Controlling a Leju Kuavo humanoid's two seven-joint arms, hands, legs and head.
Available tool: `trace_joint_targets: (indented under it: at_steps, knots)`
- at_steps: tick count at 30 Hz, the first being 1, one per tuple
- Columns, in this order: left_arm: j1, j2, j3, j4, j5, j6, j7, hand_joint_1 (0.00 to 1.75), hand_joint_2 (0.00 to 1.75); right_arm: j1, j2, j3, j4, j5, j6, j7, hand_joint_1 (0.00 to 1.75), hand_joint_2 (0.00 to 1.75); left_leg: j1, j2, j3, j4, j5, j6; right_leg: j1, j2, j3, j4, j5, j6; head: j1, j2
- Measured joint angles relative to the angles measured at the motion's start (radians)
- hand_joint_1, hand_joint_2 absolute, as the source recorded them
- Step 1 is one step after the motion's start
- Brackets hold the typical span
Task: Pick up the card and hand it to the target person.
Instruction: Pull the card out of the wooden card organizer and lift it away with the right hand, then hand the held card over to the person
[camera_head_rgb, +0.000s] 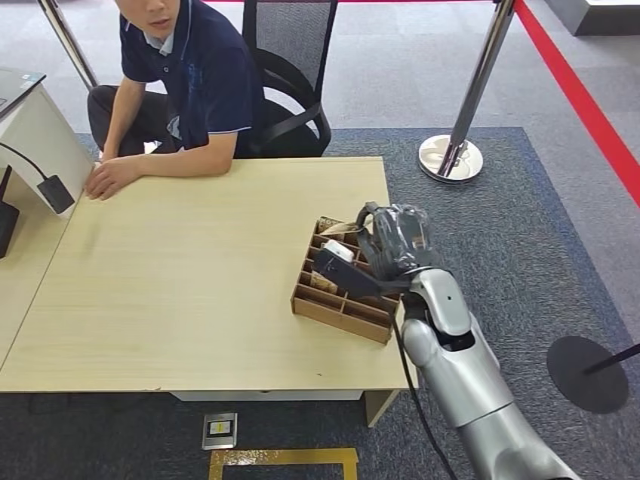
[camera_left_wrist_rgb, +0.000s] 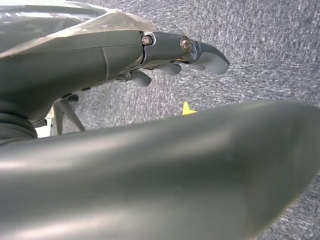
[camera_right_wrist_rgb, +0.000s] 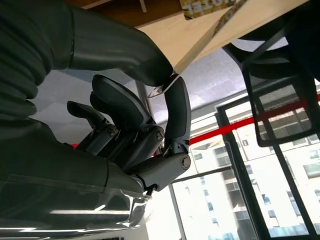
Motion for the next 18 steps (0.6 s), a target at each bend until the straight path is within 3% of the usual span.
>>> trace_joint_targets:
  at_steps: [8, 12, 18]
  knots:
    - [0.0, -0.001, 0.001, 0.0, 0.002, 0.0, -0.004, 0.0, 0.0, -0.006, -0.004, 0.073, -0.176, -0.043, 0.048, -0.033, 1.75, 1.75, 0.0, 0.0, 0.0, 0.0, 0.0, 0.0, 0.0, 0.0, 0.0, 0.0, 0.0, 0.0, 0.0, 0.0]
    - [-0.001, -0.002, 0.002, 0.0, 0.001, 0.0, -0.013, 0.0, 0.0, -0.054, 0.008, 0.119, -0.183, -0.076, 0.068, -0.043, 1.75, 1.75, 0.0, 0.0, 0.0, 0.0, 0.0, 0.0, 0.0, 0.0, 0.0, 0.001, 0.0, 0.0, 0.0, 0.0]
    - [-0.003, -0.004, 0.002, 0.0, 0.001, 0.0, -0.014, 0.0, 0.0, -0.14, 0.072, 0.186, -0.123, -0.097, 0.079, -0.039, 1.75, 1.75, 0.0, 0.0, 0.0, 0.0, 0.0, -0.001, 0.0, 0.0, 0.0, 0.002, 0.0, 0.0, 0.0, 0.0]
